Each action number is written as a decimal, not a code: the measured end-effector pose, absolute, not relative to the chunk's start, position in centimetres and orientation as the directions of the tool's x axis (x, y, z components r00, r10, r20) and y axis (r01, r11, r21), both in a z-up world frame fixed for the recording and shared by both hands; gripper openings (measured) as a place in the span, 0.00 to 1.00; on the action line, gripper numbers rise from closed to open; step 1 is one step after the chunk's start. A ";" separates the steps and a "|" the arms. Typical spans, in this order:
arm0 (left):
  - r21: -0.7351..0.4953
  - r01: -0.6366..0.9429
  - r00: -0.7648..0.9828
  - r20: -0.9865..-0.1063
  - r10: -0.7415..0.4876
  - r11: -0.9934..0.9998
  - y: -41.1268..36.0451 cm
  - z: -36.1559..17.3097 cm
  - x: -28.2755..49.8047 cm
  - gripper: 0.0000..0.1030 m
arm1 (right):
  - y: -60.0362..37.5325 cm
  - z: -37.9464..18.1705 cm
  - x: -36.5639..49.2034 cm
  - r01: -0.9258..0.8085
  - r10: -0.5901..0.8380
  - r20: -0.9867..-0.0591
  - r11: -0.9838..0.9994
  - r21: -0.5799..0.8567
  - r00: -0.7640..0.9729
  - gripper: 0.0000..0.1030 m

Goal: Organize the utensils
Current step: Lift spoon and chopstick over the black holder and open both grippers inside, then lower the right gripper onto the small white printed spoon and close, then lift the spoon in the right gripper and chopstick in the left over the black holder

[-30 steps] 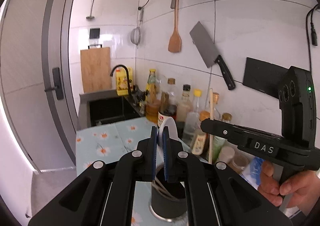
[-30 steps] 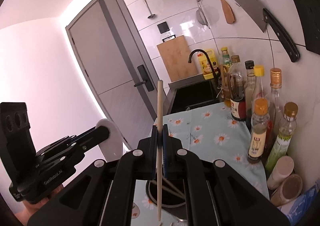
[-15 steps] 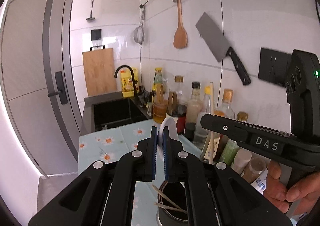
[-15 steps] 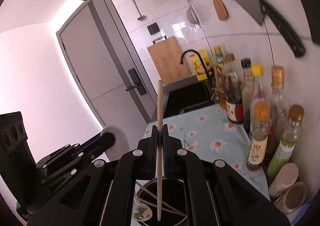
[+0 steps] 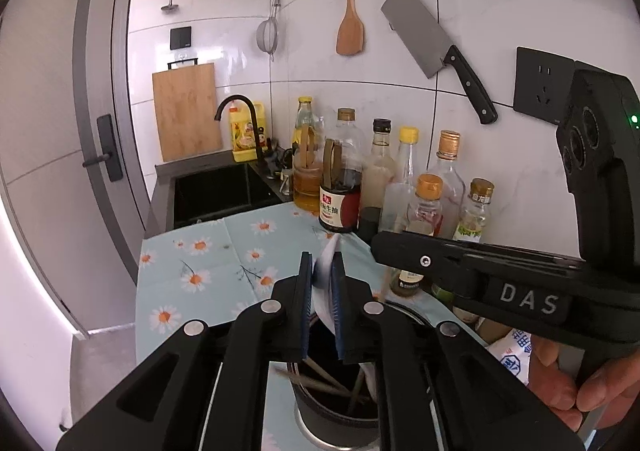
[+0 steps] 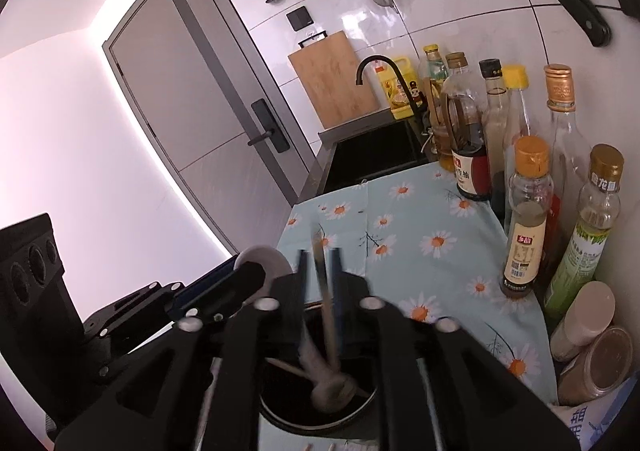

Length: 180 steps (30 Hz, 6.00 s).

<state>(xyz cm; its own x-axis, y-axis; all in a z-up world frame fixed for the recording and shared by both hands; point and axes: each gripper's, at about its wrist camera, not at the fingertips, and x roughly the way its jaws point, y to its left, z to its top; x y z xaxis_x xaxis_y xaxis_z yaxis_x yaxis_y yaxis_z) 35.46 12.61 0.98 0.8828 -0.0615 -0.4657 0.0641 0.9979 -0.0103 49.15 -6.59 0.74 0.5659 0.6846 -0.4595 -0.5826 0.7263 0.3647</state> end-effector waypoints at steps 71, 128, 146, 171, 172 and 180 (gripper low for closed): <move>-0.241 0.008 0.602 -0.774 -0.197 0.971 14.0 -13.8 20.7 0.19 | -7.8 -17.1 44.8 -0.671 0.455 -0.888 0.677 0.302 0.060 0.10; -0.203 -0.259 0.337 -0.935 -0.108 0.944 16.4 -14.6 28.4 0.03 | -16.2 -5.9 39.0 -0.721 0.679 -0.718 0.573 0.390 0.152 0.05; -0.335 -0.153 0.618 -0.766 -0.174 0.930 17.1 -5.2 21.2 0.03 | -9.4 -4.1 36.4 -0.761 0.683 -0.704 0.558 0.330 0.195 0.05; -0.352 0.048 0.868 -0.448 -0.214 0.935 15.7 8.9 24.2 0.03 | -8.6 6.6 40.0 -0.759 0.740 -0.470 0.620 0.200 0.481 0.05; -0.349 0.054 0.875 -0.434 -0.213 0.935 15.7 9.5 24.7 0.03 | -8.6 6.8 40.4 -0.755 0.736 -0.467 0.626 0.195 0.489 0.05; -0.341 0.060 0.910 -0.367 -0.191 0.938 15.7 12.3 28.2 0.03 | -8.2 8.1 44.5 -0.737 0.717 -0.425 0.658 0.152 0.552 0.05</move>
